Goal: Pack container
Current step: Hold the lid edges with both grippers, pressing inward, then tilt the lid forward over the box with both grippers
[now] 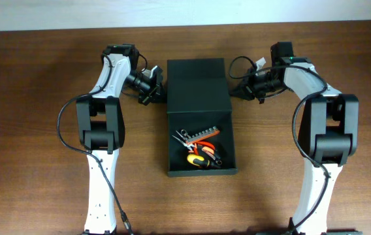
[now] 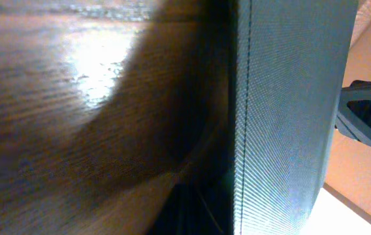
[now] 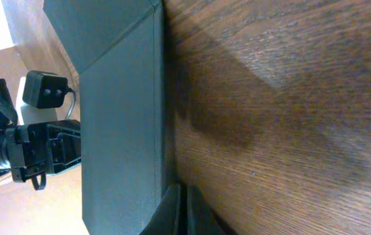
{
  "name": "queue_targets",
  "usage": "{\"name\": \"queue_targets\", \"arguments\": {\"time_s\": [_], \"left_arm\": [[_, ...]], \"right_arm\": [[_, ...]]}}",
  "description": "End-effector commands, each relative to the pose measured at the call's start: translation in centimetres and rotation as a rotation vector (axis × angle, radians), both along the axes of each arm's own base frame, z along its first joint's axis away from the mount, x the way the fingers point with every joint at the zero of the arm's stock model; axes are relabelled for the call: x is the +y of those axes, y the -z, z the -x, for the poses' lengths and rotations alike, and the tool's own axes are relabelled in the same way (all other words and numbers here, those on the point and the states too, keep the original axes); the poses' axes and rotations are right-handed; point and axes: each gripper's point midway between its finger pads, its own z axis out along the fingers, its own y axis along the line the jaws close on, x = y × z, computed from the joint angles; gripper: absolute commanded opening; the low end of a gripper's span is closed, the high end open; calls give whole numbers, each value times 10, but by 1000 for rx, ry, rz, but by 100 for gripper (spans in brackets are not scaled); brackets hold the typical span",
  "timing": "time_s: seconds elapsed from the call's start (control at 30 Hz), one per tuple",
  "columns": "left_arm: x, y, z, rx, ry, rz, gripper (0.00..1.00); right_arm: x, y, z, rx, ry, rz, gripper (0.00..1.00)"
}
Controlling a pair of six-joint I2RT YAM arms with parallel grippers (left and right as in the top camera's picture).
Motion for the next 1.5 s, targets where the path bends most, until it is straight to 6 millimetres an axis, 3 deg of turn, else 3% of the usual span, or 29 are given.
{"name": "queue_targets", "arguments": {"time_s": [0.0,0.47,1.03,1.33,1.47], "left_arm": [[-6,4,3,3,13,29,2],[-6,4,3,4,13,29,2],[-12,-2,-2,-15,5,84,2],[-20,-16,-4,-116,56,204,2],[-27,-33,-9,-176,60,319,2]], "right_arm": [[0,-5,-4,-23,-4,19,4],[5,18,1,23,-21,-18,4],[33,1,-1,-36,-78,-128,4],[40,-14,-11,-105,-96,-205,4],[38,-30,-17,-135,-99,-265,4]]}}
